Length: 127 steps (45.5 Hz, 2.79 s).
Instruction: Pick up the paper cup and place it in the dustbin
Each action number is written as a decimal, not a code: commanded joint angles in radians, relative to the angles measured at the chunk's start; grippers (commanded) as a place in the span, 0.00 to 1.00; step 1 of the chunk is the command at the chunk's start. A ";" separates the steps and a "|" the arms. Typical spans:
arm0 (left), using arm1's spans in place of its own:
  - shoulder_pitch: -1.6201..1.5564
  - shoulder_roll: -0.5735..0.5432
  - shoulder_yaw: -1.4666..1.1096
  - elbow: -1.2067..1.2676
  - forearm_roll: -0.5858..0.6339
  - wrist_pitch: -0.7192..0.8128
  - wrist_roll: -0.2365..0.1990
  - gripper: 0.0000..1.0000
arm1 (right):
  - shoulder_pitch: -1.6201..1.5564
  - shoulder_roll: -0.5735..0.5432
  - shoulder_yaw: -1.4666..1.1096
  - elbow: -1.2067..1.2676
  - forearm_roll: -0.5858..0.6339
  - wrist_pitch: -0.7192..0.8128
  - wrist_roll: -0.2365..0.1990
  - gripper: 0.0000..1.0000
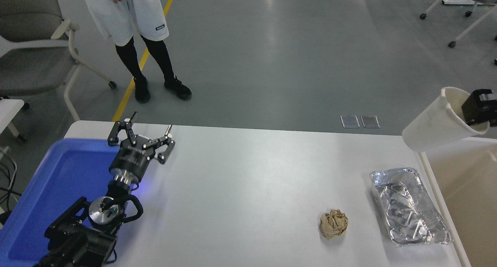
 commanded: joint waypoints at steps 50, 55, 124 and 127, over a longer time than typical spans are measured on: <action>0.000 0.000 0.000 0.000 0.000 0.000 0.000 0.99 | -1.432 0.212 0.993 -1.180 0.447 -0.454 -0.500 0.00; 0.000 0.000 -0.001 0.000 0.000 0.000 0.000 0.99 | -1.461 0.236 1.000 -1.180 0.459 -0.568 -0.500 0.00; 0.000 0.000 -0.001 0.000 0.000 0.000 0.000 0.99 | -1.622 0.369 1.169 -0.997 0.461 -0.853 -0.494 1.00; 0.000 0.000 0.000 0.000 0.000 0.000 0.000 0.99 | -1.575 0.289 1.168 -0.898 0.461 -0.853 -0.494 1.00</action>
